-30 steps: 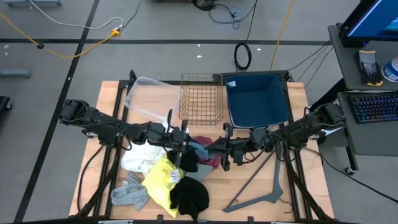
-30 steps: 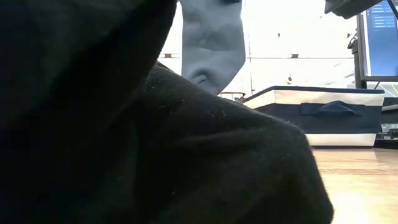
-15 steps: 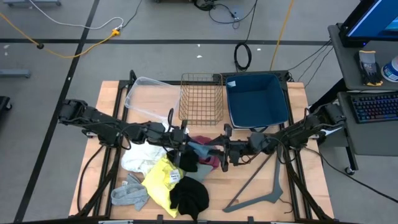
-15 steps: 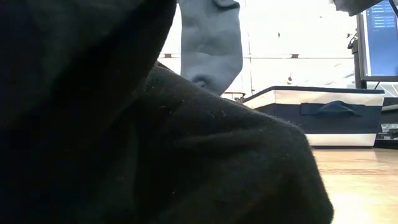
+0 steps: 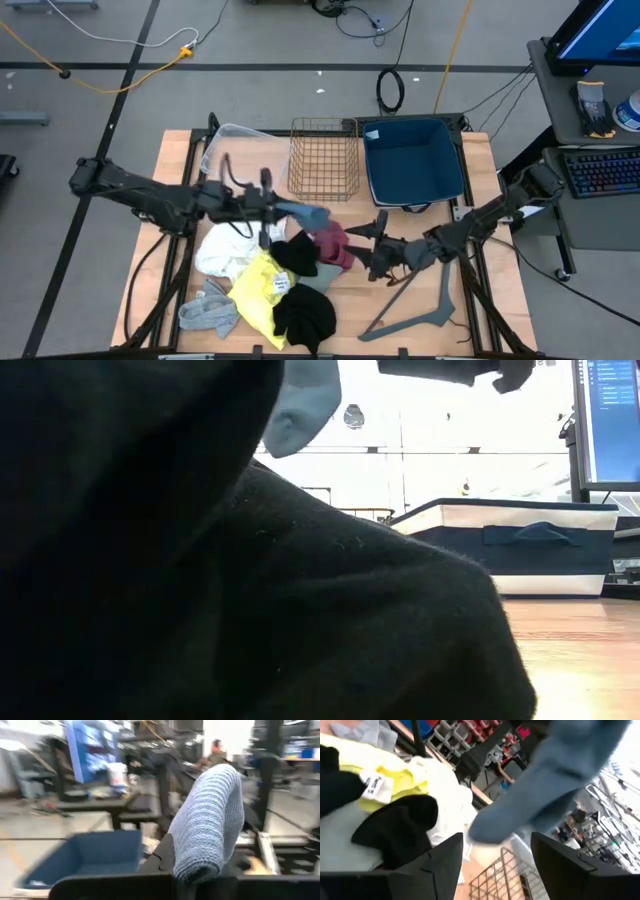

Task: Pick & Place Cloths
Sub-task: Put the blue sock into the transparent bin

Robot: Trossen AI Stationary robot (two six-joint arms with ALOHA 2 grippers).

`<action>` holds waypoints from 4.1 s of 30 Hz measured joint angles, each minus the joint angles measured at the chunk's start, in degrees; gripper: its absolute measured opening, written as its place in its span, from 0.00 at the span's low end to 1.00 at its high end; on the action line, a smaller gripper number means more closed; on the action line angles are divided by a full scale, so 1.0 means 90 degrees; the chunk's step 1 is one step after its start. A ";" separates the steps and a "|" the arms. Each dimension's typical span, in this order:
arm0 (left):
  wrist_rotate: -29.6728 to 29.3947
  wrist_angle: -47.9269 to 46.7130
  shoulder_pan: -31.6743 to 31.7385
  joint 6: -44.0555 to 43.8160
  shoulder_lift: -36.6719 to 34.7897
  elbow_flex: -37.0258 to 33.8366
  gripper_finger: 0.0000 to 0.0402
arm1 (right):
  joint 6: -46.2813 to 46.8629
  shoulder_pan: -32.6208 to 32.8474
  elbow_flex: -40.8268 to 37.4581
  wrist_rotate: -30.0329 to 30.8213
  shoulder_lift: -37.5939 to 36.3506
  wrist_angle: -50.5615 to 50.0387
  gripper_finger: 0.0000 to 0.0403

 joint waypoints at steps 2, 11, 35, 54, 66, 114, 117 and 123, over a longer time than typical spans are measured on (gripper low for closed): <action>-0.0437 -0.0033 0.0008 0.0276 -0.0240 0.0000 0.00 | 0.0172 0.0103 0.0000 0.0232 0.0005 -0.0302 0.56; -0.2035 -0.0177 0.0416 0.1320 -0.1101 0.0000 0.00 | 0.1359 0.0266 0.0000 0.0272 0.0005 -0.1604 0.56; -0.3724 -0.2090 0.2884 0.0993 -0.1396 0.0000 0.00 | 0.3724 0.0417 -0.0002 -0.0549 0.0005 -0.3292 0.53; -0.2044 -0.4707 0.4302 -0.0970 -0.1389 0.0000 0.00 | 0.3762 0.0413 -0.0005 -0.0617 0.0005 -0.3290 0.53; -0.1449 -0.5340 0.4610 -0.1278 -0.1135 0.0000 0.00 | 0.3762 0.0413 -0.0005 -0.0620 0.0005 -0.3287 0.53; 0.1384 -0.6473 0.6003 -0.2626 0.0855 0.0001 0.00 | 0.3888 0.0384 -0.0005 -0.0806 0.0005 -0.3263 0.53; 0.1366 -0.6456 0.5956 -0.2721 0.1087 0.0002 0.00 | 0.3882 0.0379 -0.0005 -0.0941 0.0007 -0.3231 0.53; 0.1366 -0.6380 0.5953 -0.2732 0.1273 0.0002 0.01 | 0.3884 0.0379 -0.0005 -0.0945 0.0007 -0.3236 0.53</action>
